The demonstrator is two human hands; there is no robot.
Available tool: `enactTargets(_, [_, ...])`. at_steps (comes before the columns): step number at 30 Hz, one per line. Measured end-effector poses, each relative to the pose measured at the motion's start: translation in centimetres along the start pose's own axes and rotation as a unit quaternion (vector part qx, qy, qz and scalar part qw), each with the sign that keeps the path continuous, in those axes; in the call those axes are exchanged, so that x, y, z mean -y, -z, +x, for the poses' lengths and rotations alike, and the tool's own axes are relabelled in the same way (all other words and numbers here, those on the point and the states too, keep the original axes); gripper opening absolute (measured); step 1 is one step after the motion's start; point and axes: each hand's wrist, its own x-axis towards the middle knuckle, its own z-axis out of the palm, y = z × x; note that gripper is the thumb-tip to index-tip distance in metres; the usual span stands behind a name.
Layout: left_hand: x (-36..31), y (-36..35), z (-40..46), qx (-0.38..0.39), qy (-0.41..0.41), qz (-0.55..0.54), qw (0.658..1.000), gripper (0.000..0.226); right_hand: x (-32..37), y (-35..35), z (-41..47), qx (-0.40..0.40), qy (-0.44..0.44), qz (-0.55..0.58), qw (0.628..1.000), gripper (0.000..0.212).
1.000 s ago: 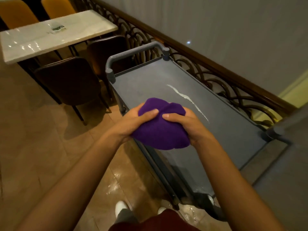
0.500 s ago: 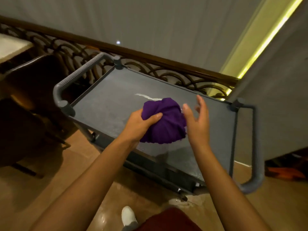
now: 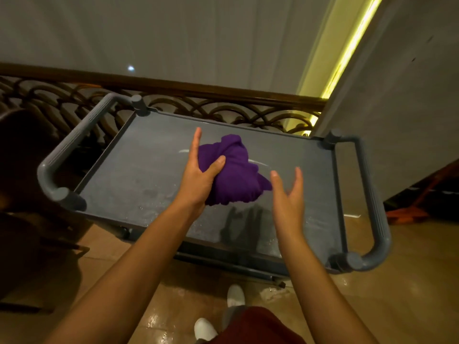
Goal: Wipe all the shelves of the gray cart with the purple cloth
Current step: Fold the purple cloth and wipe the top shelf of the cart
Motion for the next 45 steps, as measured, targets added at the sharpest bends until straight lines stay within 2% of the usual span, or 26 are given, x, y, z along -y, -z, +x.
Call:
enactTargets(1, [-0.3,0.0,0.5,0.004,-0.007,0.013,1.000,0.074,0.1,-0.1,0.2,0.004,0.049,0.001,0.999,0.079])
enactTargets(2, [-0.6,-0.2,0.9,0.015,-0.007,0.014,1.000,0.070,0.5,-0.8,0.1,0.048,0.064,0.024,0.996,0.077])
enactTargets(4, [-0.9,-1.2,1.9,0.044,0.013,-0.016,0.999,0.065,1.6,-3.1,0.0,0.152,-0.027,0.150,0.977,0.080])
enactTargets(5, [-1.0,-1.7,2.4,0.052,0.020,-0.030,0.998,0.063,2.2,-4.1,0.2,0.186,-0.083,0.234,0.951,0.083])
enactTargets(7, [-1.3,-2.2,3.5,0.051,0.020,-0.034,0.998,0.058,2.8,-5.2,1.4,0.184,-0.108,0.327,0.920,0.079])
enactTargets(9, [-1.5,-2.1,4.2,0.034,0.006,0.020,0.999,0.053,3.4,-5.2,2.8,0.145,-0.033,0.298,0.943,0.068])
enactTargets(11, [-1.5,-2.1,4.9,0.027,-0.010,0.103,0.994,0.057,4.5,-4.6,3.8,0.136,0.095,0.156,0.974,0.069])
enactTargets(13, [-1.8,-2.6,5.4,0.040,-0.021,0.141,0.989,0.065,5.5,-4.3,4.7,0.132,0.183,0.021,0.974,0.076])
enactTargets(15, [-2.2,-3.1,6.0,0.042,-0.025,0.146,0.988,0.066,5.8,-4.3,5.9,0.136,0.237,-0.042,0.961,0.072])
enactTargets(17, [-2.5,-3.4,6.6,0.027,-0.036,0.117,0.992,0.063,5.8,-4.2,7.3,0.183,0.218,-0.025,0.958,0.052])
enactTargets(19, [-2.3,-3.5,6.9,0.009,-0.041,0.072,0.997,0.058,5.6,-4.0,8.4,0.242,0.090,0.076,0.963,0.034])
enactTargets(20, [-2.2,-3.6,6.9,0.003,-0.041,0.053,0.998,0.058,5.6,-4.0,8.7,0.253,0.038,0.119,0.959,0.031])
enactTargets(22, [-1.9,-3.7,6.6,0.001,-0.028,0.024,0.999,0.065,5.8,-4.0,9.0,0.234,0.005,0.158,0.959,0.030])
enactTargets(25, [-1.6,-3.9,5.7,0.054,-0.061,0.049,0.995,0.085,6.4,-3.8,8.8,0.171,0.026,0.191,0.966,0.032])
enactTargets(27, [-2.2,-4.3,5.6,0.114,-0.133,0.132,0.976,0.077,7.2,-3.3,8.4,0.143,0.086,0.189,0.968,0.039])
enactTargets(29, [-3.0,-4.2,6.6,0.136,-0.159,0.151,0.966,0.064,8.0,-2.7,8.0,0.166,0.140,0.170,0.961,0.049])
enactTargets(31, [-3.3,-3.3,7.4,0.166,-0.087,0.079,0.979,0.059,8.5,-2.4,8.0,0.221,0.120,0.155,0.955,0.055])
enactTargets(33, [-2.2,-1.5,7.7,0.203,0.013,-0.019,0.979,0.062,8.1,-2.4,7.8,0.263,0.039,0.176,0.948,0.052])
enactTargets(35, [-0.8,0.6,7.5,0.217,0.058,-0.043,0.973,0.066,7.0,-3.0,7.0,0.242,0.014,0.134,0.961,0.048])
enactTargets(38, [-0.2,3.1,7.4,0.223,0.010,0.071,0.972,0.072,5.0,-6.0,4.7,0.108,0.052,0.045,0.992,0.047])
enactTargets(40, [0.0,4.2,7.6,0.223,0.002,0.116,0.968,0.077,4.1,-8.0,3.3,0.044,0.054,0.022,0.997,0.051])
enactTargets(45, [-0.4,7.3,7.7,0.243,-0.001,0.162,0.957,0.090,3.6,-10.2,0.8,0.011,0.079,-0.034,0.996,0.055])
